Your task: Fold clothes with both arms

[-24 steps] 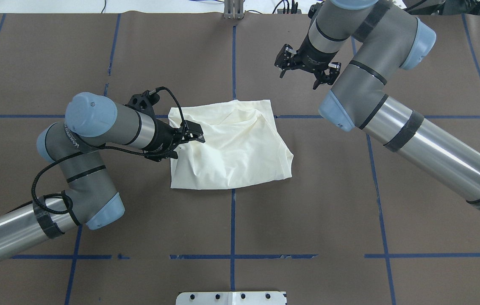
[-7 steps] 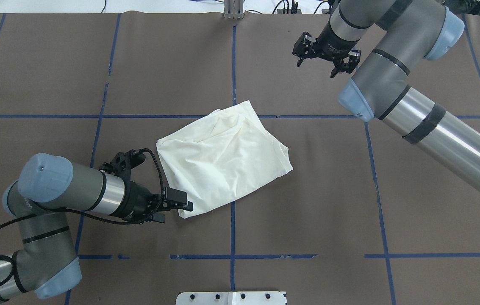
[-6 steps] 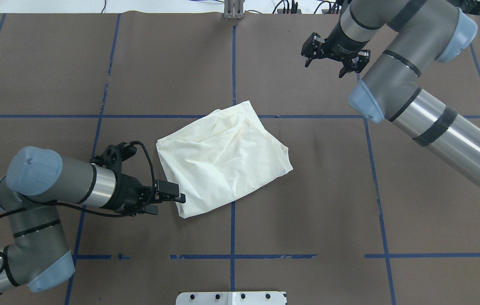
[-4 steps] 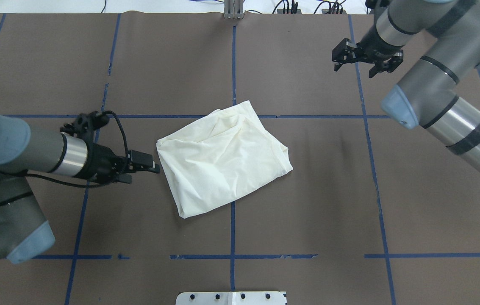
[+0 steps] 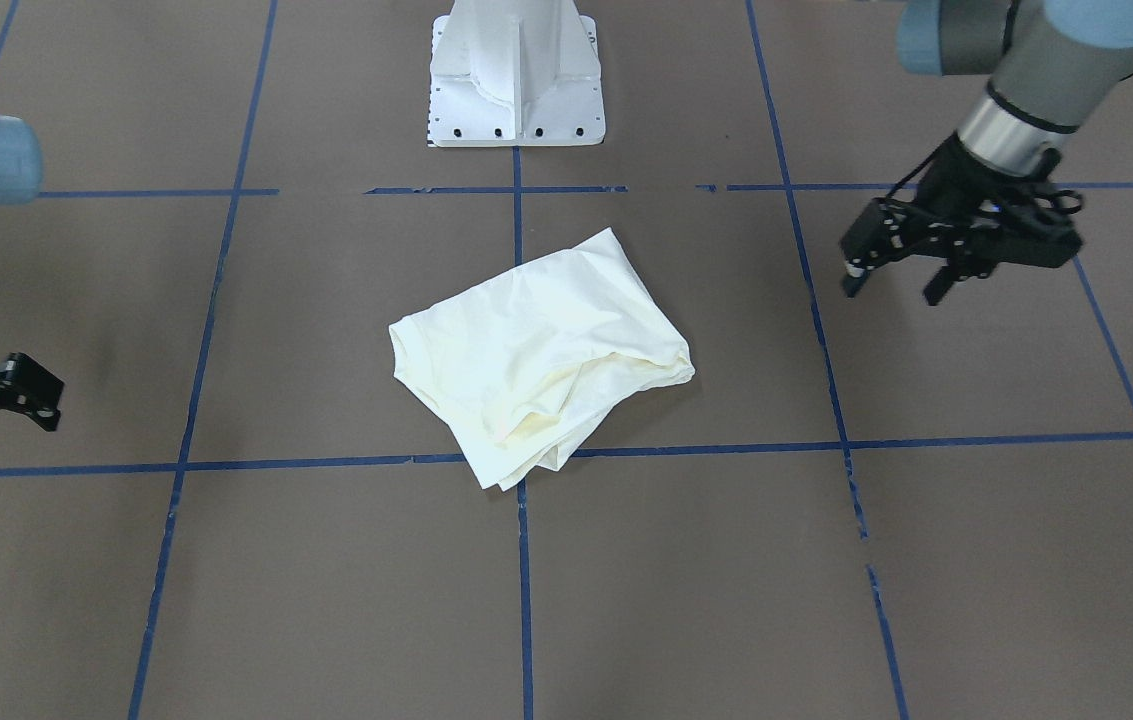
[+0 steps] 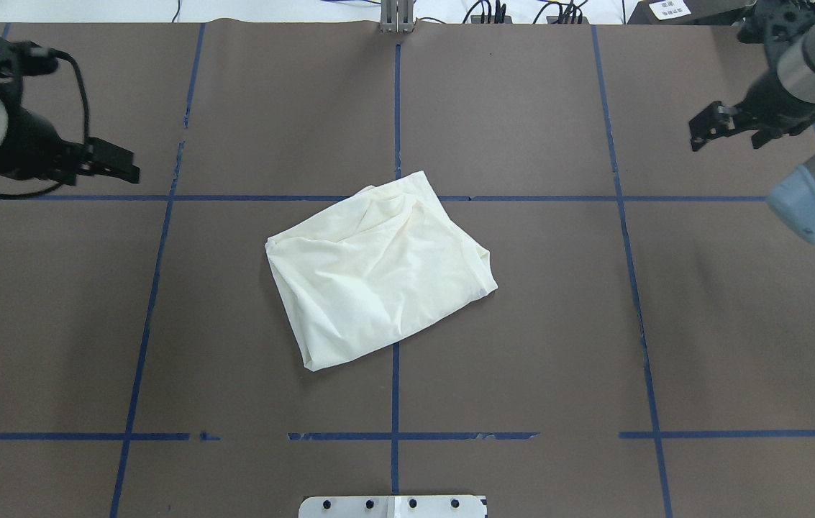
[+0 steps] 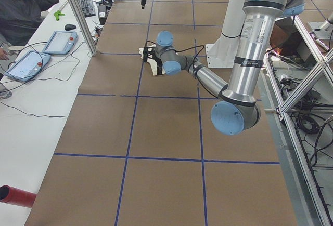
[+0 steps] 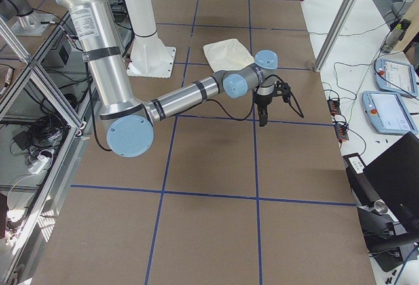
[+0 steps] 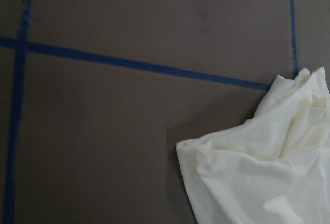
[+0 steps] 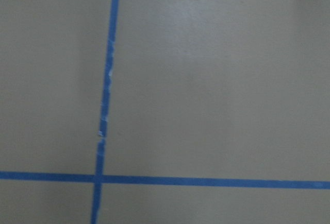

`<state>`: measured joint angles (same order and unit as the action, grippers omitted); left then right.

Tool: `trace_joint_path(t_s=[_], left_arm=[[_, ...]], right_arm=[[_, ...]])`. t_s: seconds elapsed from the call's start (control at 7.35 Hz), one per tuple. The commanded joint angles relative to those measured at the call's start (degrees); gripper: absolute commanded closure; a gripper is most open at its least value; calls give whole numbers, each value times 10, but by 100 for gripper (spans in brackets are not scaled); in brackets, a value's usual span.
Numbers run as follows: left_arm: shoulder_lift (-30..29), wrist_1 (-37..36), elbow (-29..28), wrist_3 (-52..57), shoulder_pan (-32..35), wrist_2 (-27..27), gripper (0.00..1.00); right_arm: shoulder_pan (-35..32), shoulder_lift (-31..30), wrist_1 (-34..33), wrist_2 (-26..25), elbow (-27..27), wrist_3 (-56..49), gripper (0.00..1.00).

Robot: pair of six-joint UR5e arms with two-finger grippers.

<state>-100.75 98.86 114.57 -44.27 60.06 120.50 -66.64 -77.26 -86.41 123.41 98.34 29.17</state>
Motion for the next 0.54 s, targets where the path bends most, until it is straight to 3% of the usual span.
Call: trace_joint_path(t_s=[0.0,0.14,0.41], left_arm=[[41,-75,-1,205,101,2,0],[84,-74,-6,288,133,17,0],[167,-68,-11,392,206,93,0]], right_arm=[[-86,-110,-12,68,32,-147,0],[-128,-154,-10,120,35,-193,0],[-168,-218,-9,131,38,-224,0]])
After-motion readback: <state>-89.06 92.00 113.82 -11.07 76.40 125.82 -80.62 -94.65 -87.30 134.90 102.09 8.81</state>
